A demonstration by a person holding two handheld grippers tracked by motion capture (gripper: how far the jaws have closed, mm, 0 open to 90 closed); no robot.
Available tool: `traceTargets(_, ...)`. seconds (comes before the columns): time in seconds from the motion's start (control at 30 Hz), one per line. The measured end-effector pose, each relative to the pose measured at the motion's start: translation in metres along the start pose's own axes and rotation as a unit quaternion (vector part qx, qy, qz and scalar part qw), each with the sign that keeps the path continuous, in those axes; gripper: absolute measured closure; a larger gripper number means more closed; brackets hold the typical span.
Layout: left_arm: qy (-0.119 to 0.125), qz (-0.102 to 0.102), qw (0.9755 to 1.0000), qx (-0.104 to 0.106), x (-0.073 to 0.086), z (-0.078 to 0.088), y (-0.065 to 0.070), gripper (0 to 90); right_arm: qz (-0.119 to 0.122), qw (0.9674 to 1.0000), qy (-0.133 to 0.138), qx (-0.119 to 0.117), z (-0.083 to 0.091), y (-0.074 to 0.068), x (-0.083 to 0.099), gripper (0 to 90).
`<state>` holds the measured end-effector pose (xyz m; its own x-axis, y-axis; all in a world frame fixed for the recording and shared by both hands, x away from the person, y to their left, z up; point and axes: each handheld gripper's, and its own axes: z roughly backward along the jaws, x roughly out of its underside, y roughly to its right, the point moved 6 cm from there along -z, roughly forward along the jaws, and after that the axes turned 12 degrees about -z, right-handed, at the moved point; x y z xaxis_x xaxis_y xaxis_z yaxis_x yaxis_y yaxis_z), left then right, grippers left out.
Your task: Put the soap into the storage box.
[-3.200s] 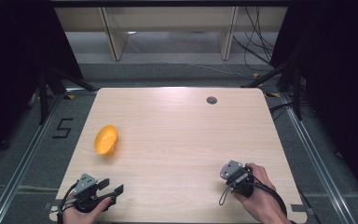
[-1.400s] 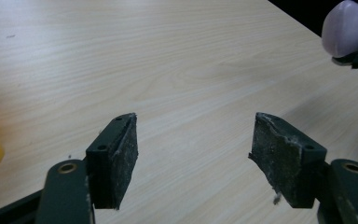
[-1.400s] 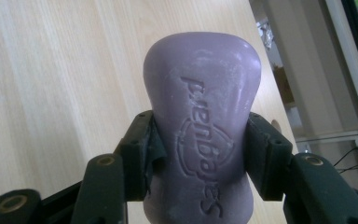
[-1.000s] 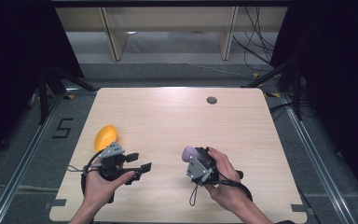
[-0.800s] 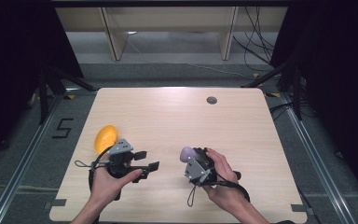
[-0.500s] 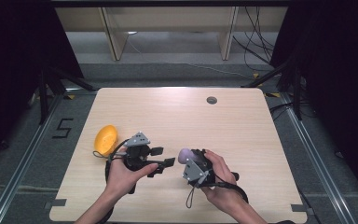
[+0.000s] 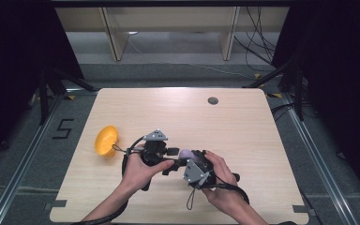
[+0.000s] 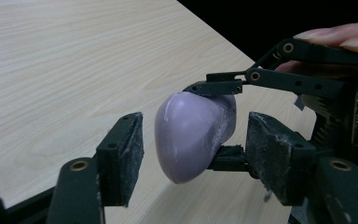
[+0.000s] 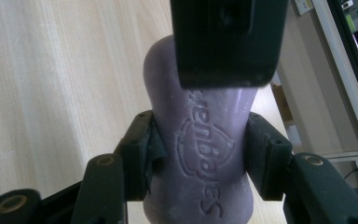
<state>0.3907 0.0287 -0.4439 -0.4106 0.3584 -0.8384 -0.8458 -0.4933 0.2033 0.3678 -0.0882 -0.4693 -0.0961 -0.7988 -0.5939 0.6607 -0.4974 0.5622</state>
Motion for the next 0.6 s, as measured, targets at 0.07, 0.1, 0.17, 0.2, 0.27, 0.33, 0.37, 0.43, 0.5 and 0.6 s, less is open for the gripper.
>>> traceTargets(0.07, 0.000, 0.002, 1.0000, -0.001, 0.0004, -0.0019, -0.0005, 37.3, 0.000, 1.0000, 0.000, -0.003, 0.0013, -0.0007, -0.0005, 50.1)
traceTargets(0.1, 0.002, 0.007, 0.9999, 0.009, 0.0008, -0.0036, -0.0007, 38.3, 0.008, 0.9999, 0.005, -0.005, 0.0015, -0.0005, -0.0019, 50.1)
traceTargets(0.17, 0.000, 0.007, 0.9999, 0.008, 0.0010, -0.0037, -0.0012, 38.7, 0.009, 0.9999, 0.005, -0.004, 0.0018, -0.0006, -0.0022, 50.0)
traceTargets(0.2, -0.001, 0.010, 0.9999, 0.013, 0.0012, -0.0047, -0.0014, 39.5, 0.010, 0.9999, 0.007, -0.006, 0.0013, -0.0010, -0.0030, 50.1)
traceTargets(0.27, -0.003, 0.005, 0.9999, 0.011, 0.0014, -0.0054, -0.0017, 40.3, 0.022, 0.9997, 0.009, -0.002, 0.0013, 0.0006, -0.0039, 50.1)
traceTargets(0.33, -0.005, 0.006, 0.9999, 0.011, 0.0016, -0.0059, -0.0017, 40.6, 0.019, 0.9998, 0.009, -0.003, 0.0015, 0.0001, -0.0036, 50.1)
traceTargets(0.37, -0.005, 0.006, 0.9999, 0.011, 0.0016, -0.0064, -0.0015, 40.9, 0.021, 0.9997, 0.009, -0.002, 0.0013, 0.0006, -0.0037, 50.1)
traceTargets(0.43, -0.006, 0.006, 0.9998, 0.017, 0.0017, -0.0073, -0.0011, 41.5, 0.021, 0.9997, 0.009, -0.003, 0.0014, 0.0006, -0.0034, 50.1)
traceTargets(0.5, -0.005, 0.009, 0.9998, 0.017, 0.0018, -0.0091, 0.0001, 42.0, 0.029, 0.9995, 0.008, 0.000, 0.0019, 0.0024, -0.0037, 50.0)
traceTargets(0.6, -0.008, 0.005, 0.9998, 0.020, 0.0022, -0.0103, 0.0006, 42.4, 0.027, 0.9996, 0.010, -0.001, 0.0020, 0.0018, -0.0040, 50.1)
